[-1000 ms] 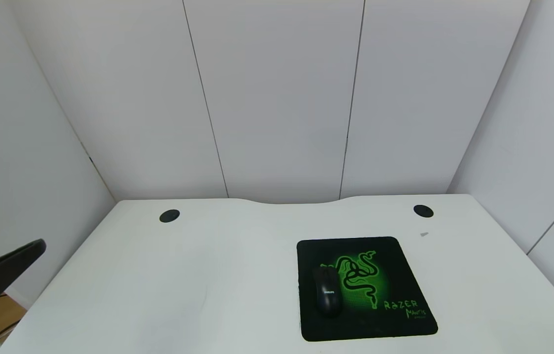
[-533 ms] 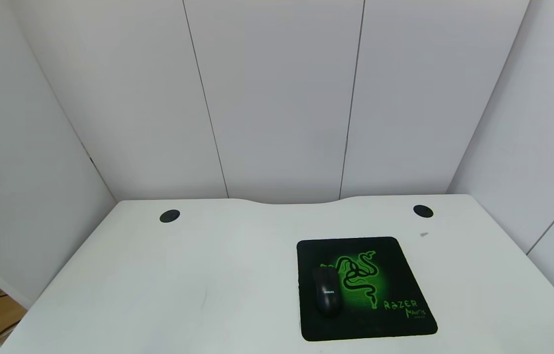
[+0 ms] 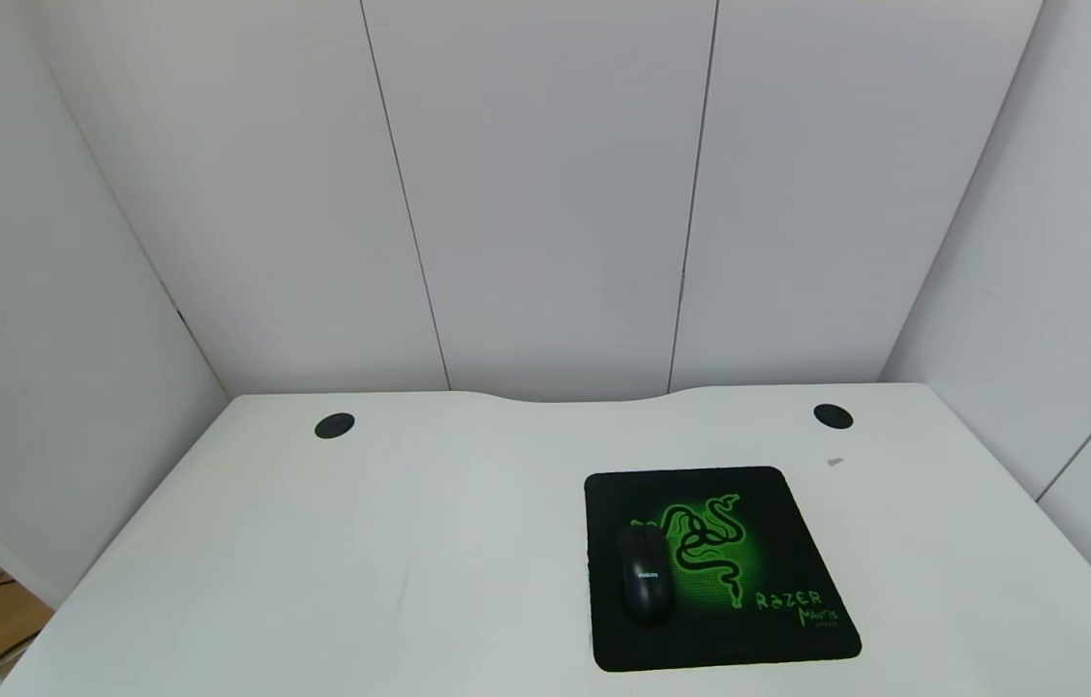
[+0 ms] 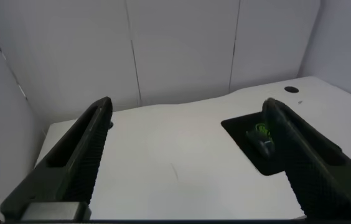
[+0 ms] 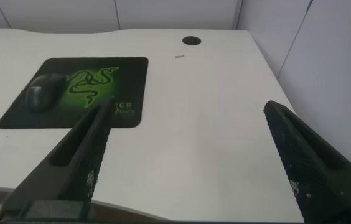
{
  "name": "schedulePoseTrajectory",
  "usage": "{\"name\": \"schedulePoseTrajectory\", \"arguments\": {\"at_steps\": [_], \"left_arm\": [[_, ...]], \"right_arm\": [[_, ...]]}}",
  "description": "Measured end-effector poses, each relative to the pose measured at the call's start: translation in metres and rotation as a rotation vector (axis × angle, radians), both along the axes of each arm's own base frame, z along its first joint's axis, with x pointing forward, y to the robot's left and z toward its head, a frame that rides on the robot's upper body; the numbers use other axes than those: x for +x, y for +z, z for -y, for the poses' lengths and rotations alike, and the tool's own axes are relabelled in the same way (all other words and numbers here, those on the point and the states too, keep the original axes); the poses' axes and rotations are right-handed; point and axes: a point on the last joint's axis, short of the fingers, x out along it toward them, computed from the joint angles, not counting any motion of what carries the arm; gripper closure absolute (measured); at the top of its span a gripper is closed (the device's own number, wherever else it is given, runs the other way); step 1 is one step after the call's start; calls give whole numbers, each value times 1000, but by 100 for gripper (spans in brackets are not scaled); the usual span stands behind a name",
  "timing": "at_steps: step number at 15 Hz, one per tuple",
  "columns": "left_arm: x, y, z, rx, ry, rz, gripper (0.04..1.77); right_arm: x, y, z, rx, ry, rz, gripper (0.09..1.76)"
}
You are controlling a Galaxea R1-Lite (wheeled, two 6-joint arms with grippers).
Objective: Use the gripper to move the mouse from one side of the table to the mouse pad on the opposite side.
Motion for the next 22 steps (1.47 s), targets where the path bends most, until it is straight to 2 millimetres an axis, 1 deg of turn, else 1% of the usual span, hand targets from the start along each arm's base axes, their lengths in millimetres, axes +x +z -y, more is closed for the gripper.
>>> {"name": "schedulePoseTrajectory", "arguments": {"at_steps": [4, 7, 9, 10, 14, 17, 18, 19, 22], "left_arm": [[-16, -19, -2, -15, 37, 103, 9], [-21, -29, -3, -31, 74, 159, 9], [-16, -40, -3, -32, 84, 159, 9], [-10, -49, -4, -39, 102, 144, 9], [15, -96, -6, -82, 181, -30, 9], [23, -120, -6, -82, 198, -151, 9], [24, -127, -6, -77, 200, -203, 9], [24, -130, -6, -76, 202, -221, 9], [24, -131, -6, -77, 201, -225, 9]], "right_arm": [[0, 0, 0, 0, 0, 0, 14], [0, 0, 0, 0, 0, 0, 14], [0, 0, 0, 0, 0, 0, 14], [0, 0, 0, 0, 0, 0, 14], [0, 0, 0, 0, 0, 0, 14], [0, 0, 0, 0, 0, 0, 14], [0, 0, 0, 0, 0, 0, 14], [0, 0, 0, 0, 0, 0, 14], [0, 0, 0, 0, 0, 0, 14]]}}
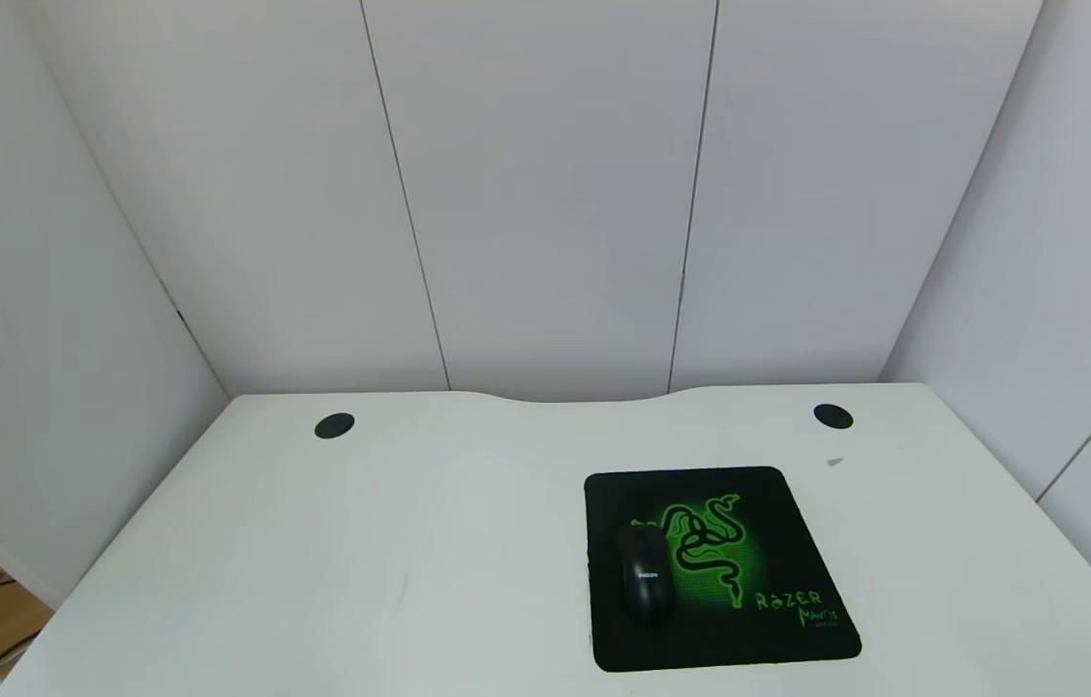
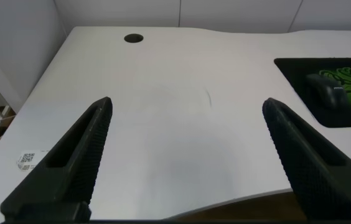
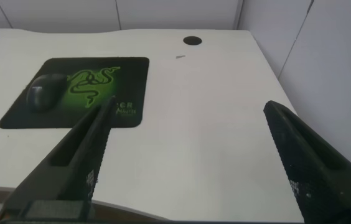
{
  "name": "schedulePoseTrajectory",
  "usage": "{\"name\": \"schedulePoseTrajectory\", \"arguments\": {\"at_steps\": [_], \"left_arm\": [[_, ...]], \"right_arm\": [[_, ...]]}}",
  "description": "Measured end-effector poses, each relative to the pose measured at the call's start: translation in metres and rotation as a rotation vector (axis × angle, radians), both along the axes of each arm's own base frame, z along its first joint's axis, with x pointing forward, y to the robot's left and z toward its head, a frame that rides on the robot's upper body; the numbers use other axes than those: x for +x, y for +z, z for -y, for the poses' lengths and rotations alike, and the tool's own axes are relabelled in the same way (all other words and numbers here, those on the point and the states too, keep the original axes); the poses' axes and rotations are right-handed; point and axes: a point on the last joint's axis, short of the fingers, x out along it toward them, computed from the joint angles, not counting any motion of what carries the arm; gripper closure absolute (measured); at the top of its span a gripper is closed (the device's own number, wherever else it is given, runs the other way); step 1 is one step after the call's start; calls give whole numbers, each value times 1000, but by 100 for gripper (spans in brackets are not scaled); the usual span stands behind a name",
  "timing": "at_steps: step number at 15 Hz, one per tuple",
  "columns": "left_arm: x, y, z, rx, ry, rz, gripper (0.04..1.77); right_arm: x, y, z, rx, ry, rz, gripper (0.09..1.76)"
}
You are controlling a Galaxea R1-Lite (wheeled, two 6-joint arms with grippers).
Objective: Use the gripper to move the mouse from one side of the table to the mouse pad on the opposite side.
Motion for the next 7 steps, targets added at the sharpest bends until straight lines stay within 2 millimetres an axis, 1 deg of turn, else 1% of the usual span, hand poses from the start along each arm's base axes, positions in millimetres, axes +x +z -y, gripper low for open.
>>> {"name": "schedulePoseTrajectory", "arguments": {"at_steps": [3, 7], "left_arm": [[0, 0, 0, -35, 16, -3, 9], [0, 0, 0, -37, 18, -3, 9]], "right_arm": [[0, 0, 0, 0, 0, 0, 14], [0, 0, 0, 1, 0, 0, 14]]}}
